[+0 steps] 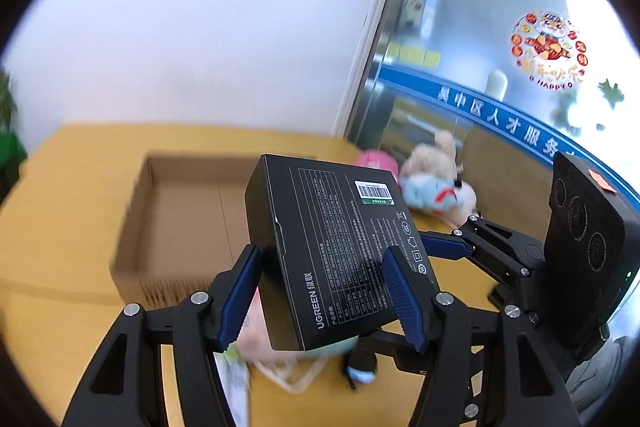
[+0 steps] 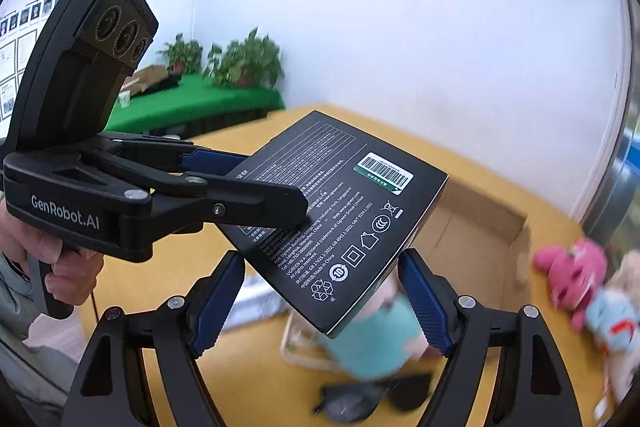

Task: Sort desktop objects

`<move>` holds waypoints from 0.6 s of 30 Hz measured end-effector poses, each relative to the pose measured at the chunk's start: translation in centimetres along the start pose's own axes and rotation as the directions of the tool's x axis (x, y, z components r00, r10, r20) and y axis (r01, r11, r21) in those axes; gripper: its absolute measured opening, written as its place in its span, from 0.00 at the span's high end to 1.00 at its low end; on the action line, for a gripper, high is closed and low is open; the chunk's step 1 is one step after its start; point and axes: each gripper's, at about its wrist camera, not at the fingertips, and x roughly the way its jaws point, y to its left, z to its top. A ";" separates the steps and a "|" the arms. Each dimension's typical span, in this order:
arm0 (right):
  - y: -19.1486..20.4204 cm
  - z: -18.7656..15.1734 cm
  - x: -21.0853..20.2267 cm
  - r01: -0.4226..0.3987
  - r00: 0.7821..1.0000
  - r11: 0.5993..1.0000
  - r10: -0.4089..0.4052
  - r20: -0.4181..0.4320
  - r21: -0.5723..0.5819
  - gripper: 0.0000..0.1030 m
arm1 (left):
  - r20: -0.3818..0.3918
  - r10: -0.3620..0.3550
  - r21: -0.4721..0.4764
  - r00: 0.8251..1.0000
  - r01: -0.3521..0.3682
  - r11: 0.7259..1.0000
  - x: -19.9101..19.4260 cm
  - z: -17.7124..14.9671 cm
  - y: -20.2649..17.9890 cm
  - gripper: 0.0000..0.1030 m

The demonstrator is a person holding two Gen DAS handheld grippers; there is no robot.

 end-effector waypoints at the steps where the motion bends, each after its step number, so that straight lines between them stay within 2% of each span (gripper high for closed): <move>1: -0.2 1.0 0.2 0.006 1.000 1.000 -0.006 0.015 -0.005 0.24 | 0.016 0.002 0.010 1.000 -0.002 1.000 -0.1 0.9 0.0 0.40; 11: -5.2 11.1 0.9 0.049 0.988 0.997 -0.040 0.147 -0.057 0.24 | 0.164 0.012 0.090 0.986 -0.027 0.996 0.7 10.6 1.1 0.40; 18: -9.0 16.7 4.0 0.028 0.985 0.999 -0.019 0.173 -0.045 0.24 | 0.211 0.062 0.103 0.976 -0.085 0.991 3.6 15.3 2.9 0.41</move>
